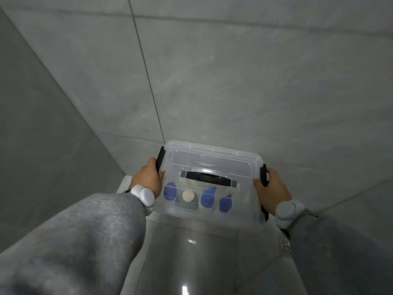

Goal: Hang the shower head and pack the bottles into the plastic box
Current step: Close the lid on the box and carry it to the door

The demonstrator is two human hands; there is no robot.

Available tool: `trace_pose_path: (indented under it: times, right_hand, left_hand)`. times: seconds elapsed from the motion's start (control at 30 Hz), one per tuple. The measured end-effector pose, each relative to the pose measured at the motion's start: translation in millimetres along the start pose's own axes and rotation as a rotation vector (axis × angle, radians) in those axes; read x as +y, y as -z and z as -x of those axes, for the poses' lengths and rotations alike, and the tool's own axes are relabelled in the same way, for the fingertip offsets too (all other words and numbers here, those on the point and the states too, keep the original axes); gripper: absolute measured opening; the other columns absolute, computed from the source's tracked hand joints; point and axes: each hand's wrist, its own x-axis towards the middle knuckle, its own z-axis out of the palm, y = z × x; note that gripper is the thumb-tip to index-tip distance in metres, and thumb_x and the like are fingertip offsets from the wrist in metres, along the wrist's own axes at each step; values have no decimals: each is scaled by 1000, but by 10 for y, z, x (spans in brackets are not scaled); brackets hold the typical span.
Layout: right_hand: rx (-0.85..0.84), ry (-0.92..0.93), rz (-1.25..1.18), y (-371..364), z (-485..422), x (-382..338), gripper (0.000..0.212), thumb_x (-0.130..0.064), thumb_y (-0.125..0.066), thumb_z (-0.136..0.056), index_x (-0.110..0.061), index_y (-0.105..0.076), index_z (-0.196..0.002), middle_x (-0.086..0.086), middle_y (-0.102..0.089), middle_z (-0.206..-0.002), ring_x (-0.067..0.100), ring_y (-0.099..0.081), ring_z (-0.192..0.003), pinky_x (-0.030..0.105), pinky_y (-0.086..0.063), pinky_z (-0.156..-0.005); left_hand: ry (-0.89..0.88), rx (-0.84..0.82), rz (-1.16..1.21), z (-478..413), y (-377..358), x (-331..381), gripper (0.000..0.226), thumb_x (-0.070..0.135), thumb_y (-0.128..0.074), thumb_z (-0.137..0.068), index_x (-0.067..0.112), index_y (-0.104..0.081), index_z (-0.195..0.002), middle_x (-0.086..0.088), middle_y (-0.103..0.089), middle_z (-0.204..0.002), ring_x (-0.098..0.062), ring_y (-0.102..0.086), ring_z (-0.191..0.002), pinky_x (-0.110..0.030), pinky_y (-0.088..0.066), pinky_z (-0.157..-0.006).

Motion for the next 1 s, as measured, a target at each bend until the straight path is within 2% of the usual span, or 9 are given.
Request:
trace_pose_path:
  times: [0.07,0.2,0.27,0.43,0.57,0.7,0.8,0.87,1.0]
  right_hand:
    - [-3,9,-8,301,191,-362,26,-35,-59,-94,-31,-42,-114,-4,-56,-90,24,-55,-82,34,-43,-75]
    - [-10,5,15,1018,582,-1199,49,-44,-57,-95,-26,-42,-139,4,-63,-110,27,-59,-89,35,-48,-77]
    - [-6,5,25,1334,738,-1555,53,-45,-56,-96,-24,-40,-142,7,-64,-113,27,-59,-88,36,-49,-77]
    - [-12,34,3,2215,1229,-2676,17,-38,-54,-99,-34,-48,-114,-11,-54,-85,13,-53,-71,30,-41,-74]
    - [-37,93,-11,2700,1462,-3350,36,-49,-56,-94,-30,-46,-123,-8,-58,-106,23,-60,-94,35,-48,-83]
    - [-20,126,0,3131,1686,-3911,43,-31,-59,-98,-13,-46,-135,2,-58,-119,25,-58,-111,33,-44,-92]
    - [23,124,84,3367,1777,-4225,48,-31,-59,-97,-10,-43,-138,18,-61,-129,38,-60,-112,37,-47,-90]
    - [68,125,129,3516,1783,-4425,51,-32,-59,-96,-12,-43,-141,19,-62,-128,39,-61,-110,34,-45,-83]
    - [109,124,185,3787,1825,-4869,56,-35,-60,-94,-15,-44,-144,17,-61,-131,38,-60,-114,35,-45,-87]
  left_hand:
    - [3,-13,-2,131,417,188,31,37,-49,-102,12,-43,-118,-17,-65,-108,-40,-62,-95,-38,-38,-72]
    - [13,-21,7,449,1508,685,33,37,-50,-102,11,-44,-121,-17,-64,-109,-38,-59,-88,-37,-38,-71]
    - [15,-32,15,603,2013,911,32,38,-50,-102,12,-44,-121,-17,-64,-109,-36,-57,-86,-38,-39,-72]
    - [6,-32,17,894,3292,1457,31,37,-49,-102,12,-44,-119,-20,-64,-110,-42,-61,-98,-39,-39,-74]
    - [-3,-12,17,1092,4116,1790,33,35,-49,-103,8,-45,-122,-21,-64,-111,-42,-61,-99,-38,-37,-74]
    - [-13,29,-4,1221,4757,2020,35,32,-52,-102,8,-45,-125,-23,-65,-116,-45,-62,-104,-40,-41,-78]
    - [-21,33,-5,1267,5170,2202,36,32,-54,-102,8,-45,-126,-23,-65,-118,-45,-62,-105,-42,-43,-80]
    - [-50,44,-1,1265,5422,2335,35,30,-54,-101,6,-44,-125,-25,-65,-116,-46,-63,-103,-44,-45,-81]
    - [-98,88,-58,1221,5881,2533,35,32,-55,-100,6,-44,-120,-25,-64,-115,-45,-62,-104,-42,-44,-80]
